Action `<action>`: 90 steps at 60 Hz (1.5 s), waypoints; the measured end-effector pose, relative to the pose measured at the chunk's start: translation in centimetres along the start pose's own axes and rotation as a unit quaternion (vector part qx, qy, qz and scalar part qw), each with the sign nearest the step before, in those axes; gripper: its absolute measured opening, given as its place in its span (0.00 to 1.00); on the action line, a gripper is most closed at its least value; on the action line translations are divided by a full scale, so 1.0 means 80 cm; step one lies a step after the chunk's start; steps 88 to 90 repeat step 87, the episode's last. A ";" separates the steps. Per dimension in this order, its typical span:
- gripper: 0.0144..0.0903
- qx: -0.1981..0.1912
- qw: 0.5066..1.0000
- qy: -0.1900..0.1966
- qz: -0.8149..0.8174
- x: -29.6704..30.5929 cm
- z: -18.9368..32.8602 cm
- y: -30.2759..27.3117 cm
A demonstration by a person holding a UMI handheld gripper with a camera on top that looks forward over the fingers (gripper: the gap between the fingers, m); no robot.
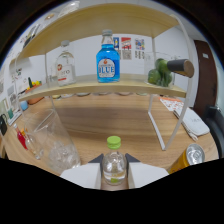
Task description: Make me a cup of Vodka Sunrise.
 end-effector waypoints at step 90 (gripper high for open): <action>0.94 -0.054 0.996 0.078 -0.004 -0.177 -0.232 -0.072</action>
